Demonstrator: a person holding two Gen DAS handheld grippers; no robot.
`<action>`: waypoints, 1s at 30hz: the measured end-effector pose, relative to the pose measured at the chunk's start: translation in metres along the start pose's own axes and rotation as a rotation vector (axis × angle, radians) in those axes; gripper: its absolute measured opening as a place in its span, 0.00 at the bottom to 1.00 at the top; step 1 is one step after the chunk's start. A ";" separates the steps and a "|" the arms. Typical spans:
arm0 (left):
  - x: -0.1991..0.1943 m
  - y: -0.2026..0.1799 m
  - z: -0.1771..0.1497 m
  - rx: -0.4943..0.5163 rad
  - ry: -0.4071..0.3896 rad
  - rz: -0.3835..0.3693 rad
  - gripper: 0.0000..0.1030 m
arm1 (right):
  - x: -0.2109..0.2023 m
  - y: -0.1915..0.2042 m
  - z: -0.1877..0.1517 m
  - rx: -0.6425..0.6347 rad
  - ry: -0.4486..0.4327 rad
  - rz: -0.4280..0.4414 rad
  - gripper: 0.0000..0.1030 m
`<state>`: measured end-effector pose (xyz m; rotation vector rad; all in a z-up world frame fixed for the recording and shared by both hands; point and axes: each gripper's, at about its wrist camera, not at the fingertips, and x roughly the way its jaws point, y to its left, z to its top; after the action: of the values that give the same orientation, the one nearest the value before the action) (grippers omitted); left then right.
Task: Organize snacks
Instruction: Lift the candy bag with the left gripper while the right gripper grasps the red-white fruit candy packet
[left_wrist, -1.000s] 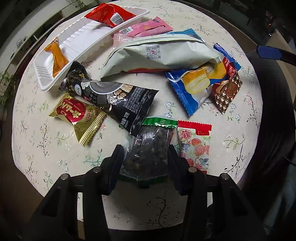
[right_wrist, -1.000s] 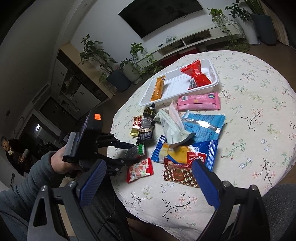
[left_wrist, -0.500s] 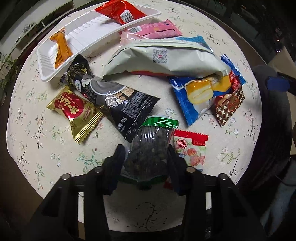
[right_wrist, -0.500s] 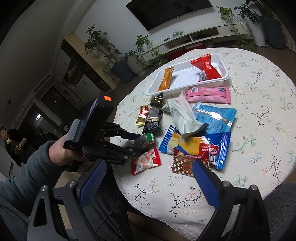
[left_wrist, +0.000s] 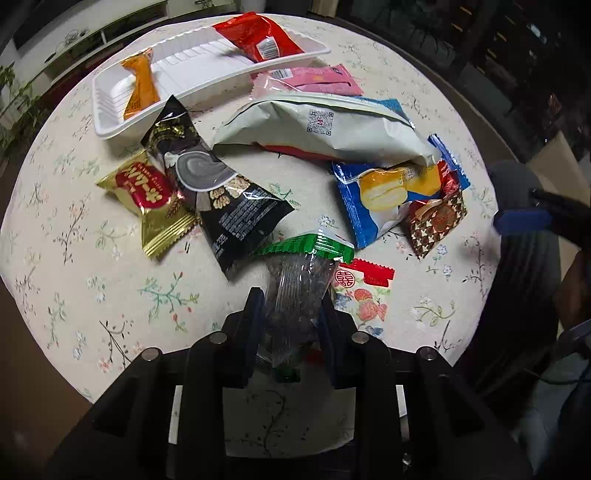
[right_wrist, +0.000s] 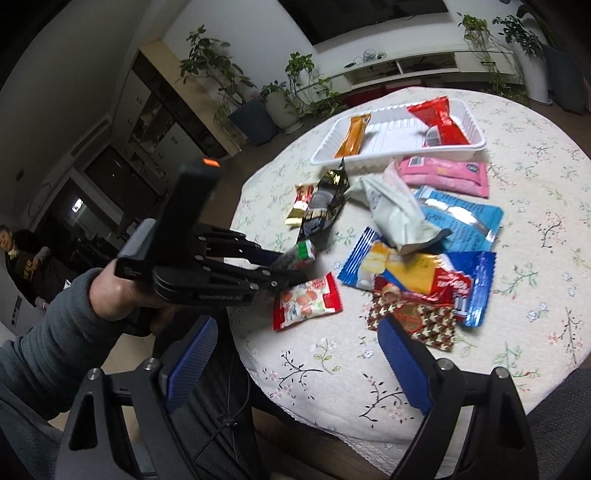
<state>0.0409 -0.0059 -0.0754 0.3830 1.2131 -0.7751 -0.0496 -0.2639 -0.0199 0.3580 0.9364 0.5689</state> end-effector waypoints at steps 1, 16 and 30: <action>-0.002 0.001 -0.002 -0.012 -0.008 -0.007 0.25 | 0.004 0.002 -0.001 -0.007 0.009 -0.002 0.86; -0.049 0.032 -0.065 -0.281 -0.196 -0.065 0.25 | 0.083 0.026 0.004 -0.052 0.216 -0.091 0.70; -0.070 0.045 -0.087 -0.358 -0.293 -0.099 0.25 | 0.119 0.043 0.012 -0.162 0.176 -0.337 0.60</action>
<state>0.0032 0.1046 -0.0451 -0.0837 1.0708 -0.6554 0.0021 -0.1586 -0.0682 0.0016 1.0852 0.3663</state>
